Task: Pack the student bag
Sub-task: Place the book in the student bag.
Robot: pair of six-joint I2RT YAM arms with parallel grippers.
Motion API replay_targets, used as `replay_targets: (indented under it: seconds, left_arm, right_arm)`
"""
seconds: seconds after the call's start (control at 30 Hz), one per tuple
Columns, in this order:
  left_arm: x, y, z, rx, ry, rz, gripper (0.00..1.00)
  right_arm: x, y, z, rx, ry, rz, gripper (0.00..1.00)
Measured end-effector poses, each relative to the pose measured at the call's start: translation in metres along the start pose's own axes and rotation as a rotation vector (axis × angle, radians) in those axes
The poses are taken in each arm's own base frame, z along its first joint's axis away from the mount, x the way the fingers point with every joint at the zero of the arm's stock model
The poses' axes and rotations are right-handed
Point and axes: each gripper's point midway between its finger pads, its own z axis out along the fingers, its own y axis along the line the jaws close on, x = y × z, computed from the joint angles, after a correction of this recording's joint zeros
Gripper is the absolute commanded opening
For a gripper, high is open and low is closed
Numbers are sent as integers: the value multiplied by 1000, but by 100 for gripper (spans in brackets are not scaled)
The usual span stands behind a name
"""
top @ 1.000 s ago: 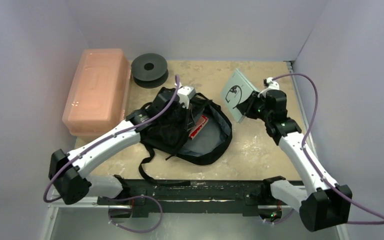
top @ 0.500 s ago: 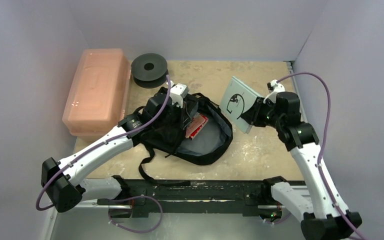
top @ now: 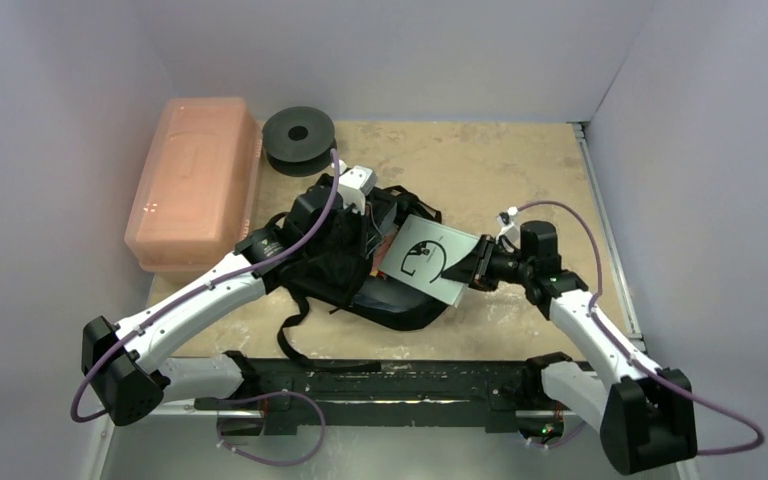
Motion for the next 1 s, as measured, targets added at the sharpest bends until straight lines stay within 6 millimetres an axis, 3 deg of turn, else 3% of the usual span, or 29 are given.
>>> replay_targets:
  seconds: [0.33,0.73,1.0]
  left_arm:
    - [2,-7,-3,37,28,19,0]
    - [5,-14,-3,79,44,37,0]
    - [5,-20,-4,114,50,37,0]
  right_arm:
    - [-8,5,33,-163,43,247,0]
    - [-5,12,36,-185,59,259,0]
    - [6,29,99,-224,145,242,0]
